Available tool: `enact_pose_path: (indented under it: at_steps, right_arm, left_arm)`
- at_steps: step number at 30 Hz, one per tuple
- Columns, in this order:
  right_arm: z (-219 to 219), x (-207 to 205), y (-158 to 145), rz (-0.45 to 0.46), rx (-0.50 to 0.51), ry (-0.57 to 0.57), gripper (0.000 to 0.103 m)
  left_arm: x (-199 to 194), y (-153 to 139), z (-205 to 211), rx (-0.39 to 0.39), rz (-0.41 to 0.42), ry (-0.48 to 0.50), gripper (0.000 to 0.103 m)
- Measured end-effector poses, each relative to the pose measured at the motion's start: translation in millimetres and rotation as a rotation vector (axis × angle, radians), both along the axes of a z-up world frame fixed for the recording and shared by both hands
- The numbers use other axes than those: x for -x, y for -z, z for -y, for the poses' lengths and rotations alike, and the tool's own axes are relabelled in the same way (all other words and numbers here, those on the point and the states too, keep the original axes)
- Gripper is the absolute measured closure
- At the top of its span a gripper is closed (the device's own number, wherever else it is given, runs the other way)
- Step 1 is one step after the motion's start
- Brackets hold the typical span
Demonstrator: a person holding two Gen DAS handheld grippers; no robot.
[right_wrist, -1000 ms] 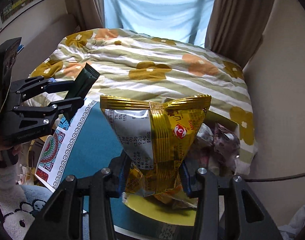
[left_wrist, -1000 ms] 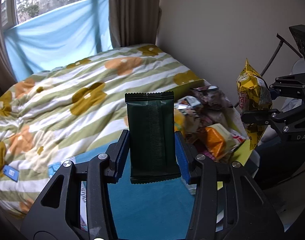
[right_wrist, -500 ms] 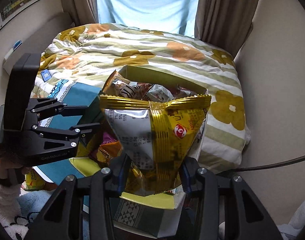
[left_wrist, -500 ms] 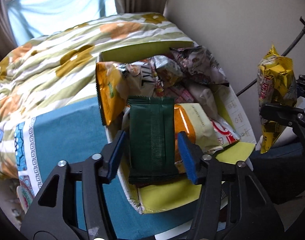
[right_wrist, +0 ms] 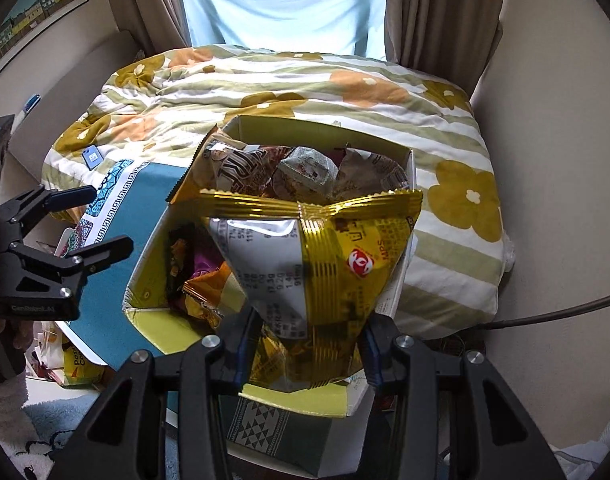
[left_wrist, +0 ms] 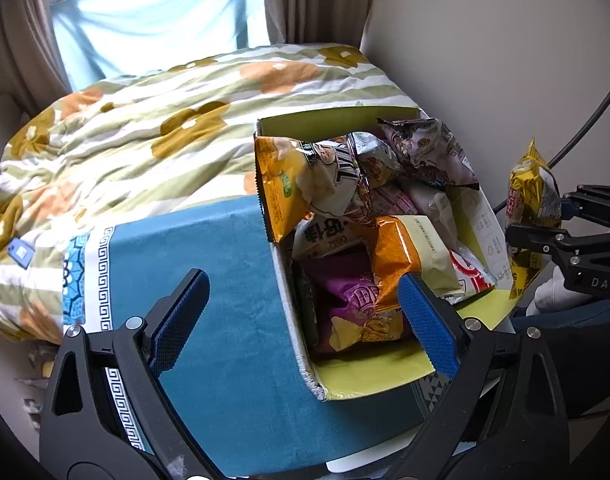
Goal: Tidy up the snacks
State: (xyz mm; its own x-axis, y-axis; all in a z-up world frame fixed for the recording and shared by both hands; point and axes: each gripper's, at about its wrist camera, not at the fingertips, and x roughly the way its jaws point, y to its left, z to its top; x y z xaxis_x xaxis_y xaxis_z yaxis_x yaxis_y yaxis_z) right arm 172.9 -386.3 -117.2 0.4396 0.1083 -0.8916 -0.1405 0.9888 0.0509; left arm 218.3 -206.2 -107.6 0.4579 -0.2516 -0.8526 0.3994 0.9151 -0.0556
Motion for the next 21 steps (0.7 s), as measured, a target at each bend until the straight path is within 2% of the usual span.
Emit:
enact_pose_path:
  at_steps: [4, 5, 6, 7, 8, 15, 21]
  right_arm:
    - [-3.8, -5.8, 16.3, -0.028, 0.005, -0.007, 0.056]
    - [-5.0, -5.9, 19.4, -0.019, 0.009, -0.01, 0.043]
    - [-5.1, -4.9, 21.6, -0.008, 0.011, -0.009, 0.019]
    - [-4.1, -3.8, 23.8, -0.002, 0.011, -0.004, 0.005]
    - [-2.9, -2.3, 25.2, 0.006, 0.017, 0.007, 0.0]
    - [2.9, 10.2, 26.5, 0.048, -0.012, 0.048, 0.0]
    - [-7.1, 19.1, 6.4, 0.104, -0.006, 0.045, 0.0]
  left_arm:
    - [3.3, 0.4, -3.9, -0.053, 0.053, -0.039, 0.008]
    - [4.4, 1.1, -4.3, -0.056, 0.061, -0.046, 0.008]
    - [5.9, 1.8, -4.8, -0.057, 0.065, -0.055, 0.008]
    - [7.8, 2.3, -5.7, -0.054, 0.068, -0.065, 0.008]
    - [10.0, 3.0, -6.5, -0.047, 0.068, -0.074, 0.008]
    - [23.7, 3.5, -12.6, -0.004, 0.051, -0.11, 0.008]
    - [38.6, -21.8, -31.1, 0.022, 0.102, -0.126, 0.008]
